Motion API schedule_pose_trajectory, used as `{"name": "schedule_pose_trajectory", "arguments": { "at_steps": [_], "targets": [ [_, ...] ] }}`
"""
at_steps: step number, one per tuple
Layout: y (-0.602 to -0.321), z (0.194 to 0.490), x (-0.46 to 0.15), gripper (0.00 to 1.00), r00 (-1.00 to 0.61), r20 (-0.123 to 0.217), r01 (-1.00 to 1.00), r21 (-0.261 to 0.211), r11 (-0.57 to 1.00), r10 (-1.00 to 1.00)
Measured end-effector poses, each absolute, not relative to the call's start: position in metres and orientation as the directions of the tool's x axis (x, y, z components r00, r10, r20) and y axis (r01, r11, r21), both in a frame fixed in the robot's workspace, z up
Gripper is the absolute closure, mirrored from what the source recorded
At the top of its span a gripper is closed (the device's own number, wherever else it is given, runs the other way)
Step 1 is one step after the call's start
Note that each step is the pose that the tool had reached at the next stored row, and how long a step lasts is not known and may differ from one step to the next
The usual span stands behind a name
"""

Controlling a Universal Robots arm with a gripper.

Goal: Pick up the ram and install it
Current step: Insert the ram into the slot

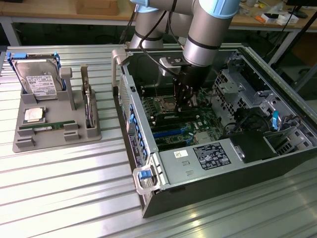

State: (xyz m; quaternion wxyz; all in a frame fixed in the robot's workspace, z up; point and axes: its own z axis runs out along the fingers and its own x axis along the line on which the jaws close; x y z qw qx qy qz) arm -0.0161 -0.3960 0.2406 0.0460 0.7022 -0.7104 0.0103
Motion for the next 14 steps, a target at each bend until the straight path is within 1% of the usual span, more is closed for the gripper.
{"name": "schedule_pose_trajectory", "arguments": {
  "at_steps": [3,5,14],
  "targets": [
    [-0.396,0.2416,-0.0163,0.87,-0.01,0.08,-0.999,0.051,0.014,-0.997],
    [-0.396,0.2427,-0.015,0.87,-0.008,0.081,-0.998,0.064,0.014,-0.997],
    [-0.396,0.2428,-0.015,0.87,-0.008,0.081,-0.998,0.065,0.014,-0.997]
  ]
}}
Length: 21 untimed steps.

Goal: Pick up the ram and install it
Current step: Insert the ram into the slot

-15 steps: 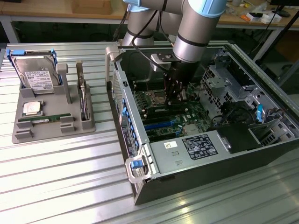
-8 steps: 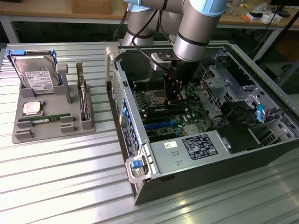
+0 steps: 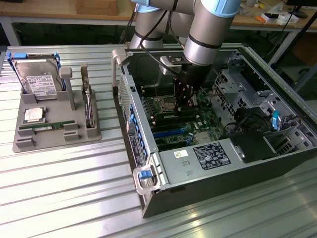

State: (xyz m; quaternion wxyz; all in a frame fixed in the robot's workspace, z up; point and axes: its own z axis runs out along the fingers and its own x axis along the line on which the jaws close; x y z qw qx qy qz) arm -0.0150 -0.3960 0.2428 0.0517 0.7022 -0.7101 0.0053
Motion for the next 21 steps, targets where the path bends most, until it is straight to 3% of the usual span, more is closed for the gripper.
{"name": "schedule_pose_trajectory", "arguments": {
  "at_steps": [19,21],
  "targets": [
    [-0.396,0.245,-0.008,0.87,-0.005,0.081,-0.995,0.102,0.014,-0.997],
    [-0.396,0.245,0.002,0.87,-0.002,0.081,-0.99,0.137,0.013,-0.997]
  ]
}}
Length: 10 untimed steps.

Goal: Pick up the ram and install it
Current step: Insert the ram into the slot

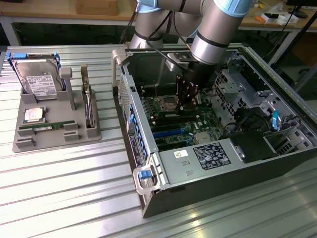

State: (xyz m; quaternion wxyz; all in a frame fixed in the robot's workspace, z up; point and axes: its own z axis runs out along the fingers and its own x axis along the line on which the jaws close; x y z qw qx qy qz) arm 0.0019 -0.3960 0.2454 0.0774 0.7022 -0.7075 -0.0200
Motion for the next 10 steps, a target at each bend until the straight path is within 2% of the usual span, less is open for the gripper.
{"name": "schedule_pose_trajectory", "arguments": {
  "at_steps": [2,10],
  "targets": [
    [-0.396,0.2454,0.0085,0.87,0.001,0.081,-0.986,0.164,0.012,-0.997],
    [-0.396,0.2454,0.0089,0.87,0.002,0.081,-0.986,0.166,0.012,-0.997]
  ]
}}
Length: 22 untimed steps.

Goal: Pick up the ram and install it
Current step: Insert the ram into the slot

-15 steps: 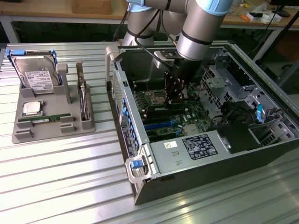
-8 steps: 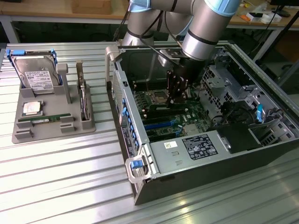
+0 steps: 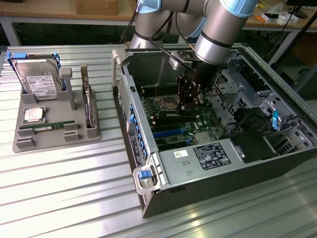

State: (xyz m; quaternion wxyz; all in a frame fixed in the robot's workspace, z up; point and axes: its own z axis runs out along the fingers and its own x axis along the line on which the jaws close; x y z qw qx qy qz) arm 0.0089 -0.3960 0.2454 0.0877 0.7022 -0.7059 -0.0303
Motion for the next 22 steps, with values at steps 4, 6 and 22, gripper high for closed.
{"name": "schedule_pose_trajectory", "arguments": {
  "at_steps": [4,6,22],
  "targets": [
    [-0.3959,0.2456,0.0086,0.87,0.001,0.081,-0.987,0.158,0.012,-0.997],
    [-0.396,0.2469,0.0075,0.87,-0.001,0.081,-0.991,0.135,0.012,-0.997],
    [-0.396,0.2473,0.0013,0.87,-0.002,0.081,-0.992,0.124,0.012,-0.997]
  ]
}}
